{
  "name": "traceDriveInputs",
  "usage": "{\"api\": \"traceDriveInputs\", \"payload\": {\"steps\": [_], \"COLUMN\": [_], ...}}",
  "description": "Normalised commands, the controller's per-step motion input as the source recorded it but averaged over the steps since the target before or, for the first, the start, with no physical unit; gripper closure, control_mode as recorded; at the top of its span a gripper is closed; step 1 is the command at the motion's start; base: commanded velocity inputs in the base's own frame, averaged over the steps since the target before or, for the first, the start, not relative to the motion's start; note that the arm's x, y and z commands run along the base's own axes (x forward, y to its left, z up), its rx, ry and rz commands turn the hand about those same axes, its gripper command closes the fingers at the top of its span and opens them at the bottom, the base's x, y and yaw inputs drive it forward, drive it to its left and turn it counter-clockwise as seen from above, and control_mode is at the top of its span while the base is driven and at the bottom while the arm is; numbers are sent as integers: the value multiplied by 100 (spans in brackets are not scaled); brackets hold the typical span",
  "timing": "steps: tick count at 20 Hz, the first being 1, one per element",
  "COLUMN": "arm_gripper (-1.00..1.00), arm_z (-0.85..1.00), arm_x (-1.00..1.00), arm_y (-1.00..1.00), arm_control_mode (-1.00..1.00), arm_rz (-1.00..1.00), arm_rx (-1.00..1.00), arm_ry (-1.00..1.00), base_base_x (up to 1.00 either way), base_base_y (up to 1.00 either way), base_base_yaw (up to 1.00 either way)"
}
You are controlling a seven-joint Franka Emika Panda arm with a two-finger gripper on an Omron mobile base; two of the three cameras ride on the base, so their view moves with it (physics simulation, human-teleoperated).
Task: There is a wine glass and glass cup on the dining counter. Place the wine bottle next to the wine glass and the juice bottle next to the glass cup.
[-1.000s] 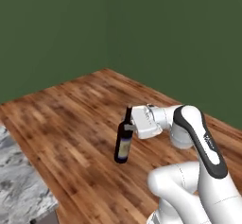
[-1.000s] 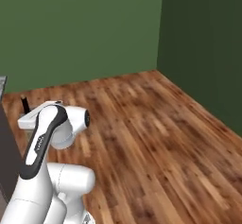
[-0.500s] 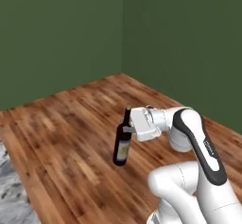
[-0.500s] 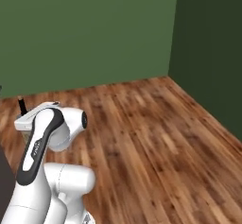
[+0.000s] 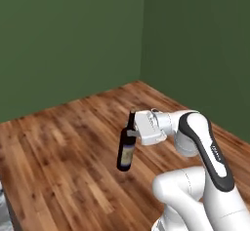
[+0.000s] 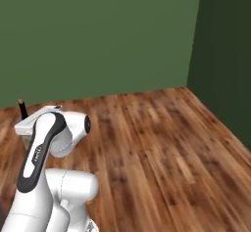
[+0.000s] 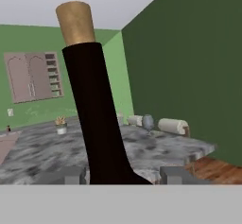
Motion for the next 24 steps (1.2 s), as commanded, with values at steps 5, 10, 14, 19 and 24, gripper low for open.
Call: {"api": "traceDriveInputs", "payload": {"steps": [5, 10, 14, 19, 24], "arm_gripper": [100, 100, 100, 100, 100], "arm_z": [0, 0, 0, 0, 0], "arm_x": [0, 0, 0, 0, 0], "arm_y": [0, 0, 0, 0, 0], "arm_control_mode": [100, 100, 100, 100, 100], "arm_rz": [0, 0, 0, 0, 0], "arm_rx": [0, 0, 0, 0, 0], "arm_ry": [0, 0, 0, 0, 0], "base_base_x": [81, 78, 78, 78, 78], "base_base_y": [-6, -6, -9, -10, -10], "base_base_yaw": [29, 34, 33, 31, 31]}}
